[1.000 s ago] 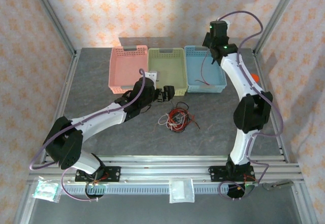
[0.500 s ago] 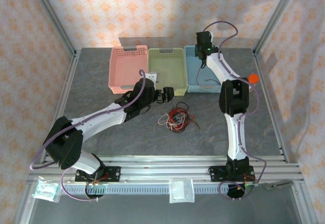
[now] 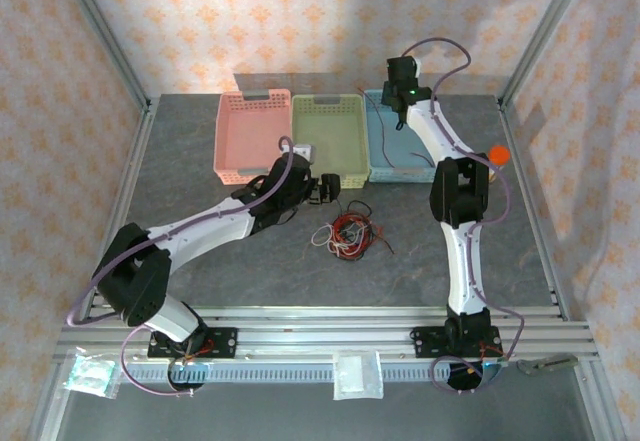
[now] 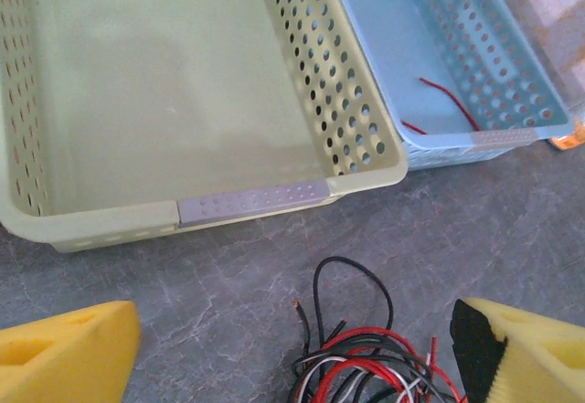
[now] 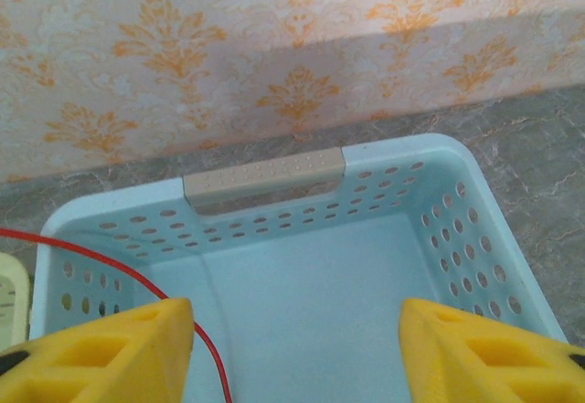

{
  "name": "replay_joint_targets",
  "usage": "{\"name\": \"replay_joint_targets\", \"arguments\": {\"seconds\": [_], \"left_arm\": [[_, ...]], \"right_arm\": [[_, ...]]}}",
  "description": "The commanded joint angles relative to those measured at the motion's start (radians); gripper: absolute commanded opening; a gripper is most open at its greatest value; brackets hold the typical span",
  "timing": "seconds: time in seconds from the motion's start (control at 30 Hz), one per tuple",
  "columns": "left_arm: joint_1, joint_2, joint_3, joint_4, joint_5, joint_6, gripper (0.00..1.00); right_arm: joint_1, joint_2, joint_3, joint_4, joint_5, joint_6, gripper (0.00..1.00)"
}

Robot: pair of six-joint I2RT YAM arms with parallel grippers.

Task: Untangle the cables

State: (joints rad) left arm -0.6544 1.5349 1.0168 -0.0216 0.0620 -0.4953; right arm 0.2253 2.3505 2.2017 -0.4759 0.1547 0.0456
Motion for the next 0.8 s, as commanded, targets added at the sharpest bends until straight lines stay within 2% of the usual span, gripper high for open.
{"name": "replay_joint_targets", "arguments": {"seconds": [0.0,0.07,0.13,0.23,0.3,0.5,0.77], "left_arm": [[-0.019,0.019,0.036,-0.051,-0.036,0.025,0.88],[-0.032,0.031,0.038,-0.045,-0.035,0.024,0.85],[-0.040,0.043,0.041,-0.040,-0.024,0.018,0.83],[-0.042,0.031,0.021,0.023,0.029,-0.015,0.83],[-0.032,0.010,0.002,0.083,0.068,-0.035,0.83],[0.042,-0.029,-0.003,0.180,0.160,-0.078,0.84],[0.189,-0.044,-0.026,0.279,0.302,-0.173,0.84]], "right_arm": [[-0.004,-0.141,-0.075,-0.028,0.027,0.013,0.54],[-0.001,-0.206,-0.169,0.002,-0.003,0.025,0.47],[0.000,-0.251,-0.245,0.034,-0.064,0.021,0.45],[-0.007,-0.256,-0.271,0.019,-0.196,-0.008,0.43],[-0.012,-0.222,-0.245,-0.017,-0.233,-0.019,0.43],[-0.012,-0.084,-0.123,-0.092,-0.236,-0.028,0.42],[-0.012,0.066,0.008,-0.106,-0.252,-0.002,0.39]]}}
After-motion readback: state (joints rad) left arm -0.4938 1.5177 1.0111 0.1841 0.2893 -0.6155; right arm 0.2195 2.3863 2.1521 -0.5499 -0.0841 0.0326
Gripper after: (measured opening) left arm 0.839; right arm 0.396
